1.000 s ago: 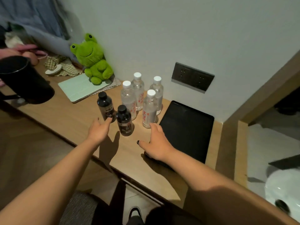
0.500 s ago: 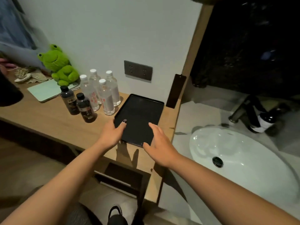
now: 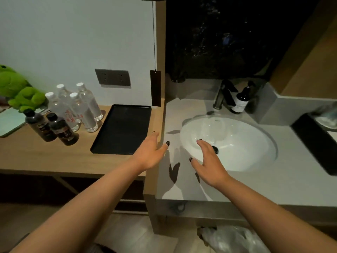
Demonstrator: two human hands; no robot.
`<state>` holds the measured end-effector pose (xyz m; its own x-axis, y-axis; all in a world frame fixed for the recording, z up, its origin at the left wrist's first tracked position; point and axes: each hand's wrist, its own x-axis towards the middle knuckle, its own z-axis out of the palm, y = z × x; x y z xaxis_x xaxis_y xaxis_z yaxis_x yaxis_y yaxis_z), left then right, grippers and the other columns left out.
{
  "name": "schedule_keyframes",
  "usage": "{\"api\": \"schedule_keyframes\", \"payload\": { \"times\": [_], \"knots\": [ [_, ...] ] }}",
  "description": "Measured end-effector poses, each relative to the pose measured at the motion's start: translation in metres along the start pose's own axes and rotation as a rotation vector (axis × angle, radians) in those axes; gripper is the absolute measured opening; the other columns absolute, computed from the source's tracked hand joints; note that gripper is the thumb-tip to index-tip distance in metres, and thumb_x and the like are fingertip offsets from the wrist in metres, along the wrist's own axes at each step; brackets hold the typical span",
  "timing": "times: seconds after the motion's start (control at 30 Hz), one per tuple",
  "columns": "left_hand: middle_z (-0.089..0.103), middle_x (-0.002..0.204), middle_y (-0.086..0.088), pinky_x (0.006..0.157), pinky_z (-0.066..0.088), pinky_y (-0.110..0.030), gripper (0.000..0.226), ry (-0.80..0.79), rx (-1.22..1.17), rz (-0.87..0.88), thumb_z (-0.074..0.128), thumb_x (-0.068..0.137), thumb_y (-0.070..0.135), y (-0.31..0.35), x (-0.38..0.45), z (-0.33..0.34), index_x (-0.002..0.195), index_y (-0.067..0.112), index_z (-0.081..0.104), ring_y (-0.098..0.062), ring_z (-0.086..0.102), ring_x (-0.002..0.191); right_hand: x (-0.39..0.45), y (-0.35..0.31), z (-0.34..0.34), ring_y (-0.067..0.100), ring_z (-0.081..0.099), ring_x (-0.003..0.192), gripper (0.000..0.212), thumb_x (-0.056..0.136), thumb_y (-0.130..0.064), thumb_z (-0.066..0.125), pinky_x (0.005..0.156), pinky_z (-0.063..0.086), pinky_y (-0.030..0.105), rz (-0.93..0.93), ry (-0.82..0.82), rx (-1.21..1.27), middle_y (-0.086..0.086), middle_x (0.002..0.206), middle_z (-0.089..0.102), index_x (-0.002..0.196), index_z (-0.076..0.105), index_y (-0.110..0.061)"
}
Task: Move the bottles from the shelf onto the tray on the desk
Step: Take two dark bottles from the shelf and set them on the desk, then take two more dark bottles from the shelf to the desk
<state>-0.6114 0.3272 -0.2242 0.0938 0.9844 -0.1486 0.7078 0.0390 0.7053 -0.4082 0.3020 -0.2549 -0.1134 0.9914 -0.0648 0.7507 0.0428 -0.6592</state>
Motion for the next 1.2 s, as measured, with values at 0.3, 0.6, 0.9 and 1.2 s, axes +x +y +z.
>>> {"api": "schedule_keyframes", "payload": {
  "times": [0.3,0.6,0.9,1.2],
  "knots": [
    [0.017,0.161,-0.002,0.116,0.016,-0.037,0.064,-0.154,0.152,0.139,0.044,0.099,0.042,0.016,-0.037,0.052,0.152,0.018,0.018,-0.020,0.013,0.148,-0.082,0.038,-0.029,0.017,0.016,0.147,0.062,0.096,-0.021,0.054,0.117,0.014,0.027,0.192,0.184,0.024,0.004,0.160,0.019,0.150,0.025,-0.013],
    [0.025,0.158,-0.006,0.114,0.020,-0.031,0.065,-0.277,0.101,0.215,0.044,0.098,0.043,0.085,-0.061,0.124,0.151,0.013,0.022,-0.023,0.025,0.144,-0.175,0.106,-0.075,0.020,0.024,0.145,0.058,0.096,-0.023,0.055,0.115,0.024,0.033,0.406,0.334,0.072,0.004,0.158,0.023,0.148,0.032,-0.015],
    [0.028,0.157,-0.005,0.113,0.022,-0.030,0.065,-0.358,0.103,0.329,0.046,0.097,0.042,0.212,-0.098,0.244,0.150,0.012,0.023,-0.022,0.029,0.142,-0.274,0.212,-0.160,0.020,0.025,0.144,0.058,0.095,-0.023,0.055,0.113,0.021,0.028,0.527,0.372,0.082,0.007,0.156,0.028,0.148,0.033,-0.013],
    [0.033,0.154,-0.007,0.111,0.026,-0.032,0.064,-0.385,0.092,0.366,0.050,0.095,0.041,0.321,-0.140,0.379,0.149,0.014,0.026,-0.023,0.033,0.140,-0.371,0.329,-0.262,0.021,0.034,0.139,0.056,0.092,-0.019,0.059,0.109,0.027,0.027,0.634,0.398,0.152,0.007,0.151,0.036,0.144,0.039,-0.014]
  ]
}}
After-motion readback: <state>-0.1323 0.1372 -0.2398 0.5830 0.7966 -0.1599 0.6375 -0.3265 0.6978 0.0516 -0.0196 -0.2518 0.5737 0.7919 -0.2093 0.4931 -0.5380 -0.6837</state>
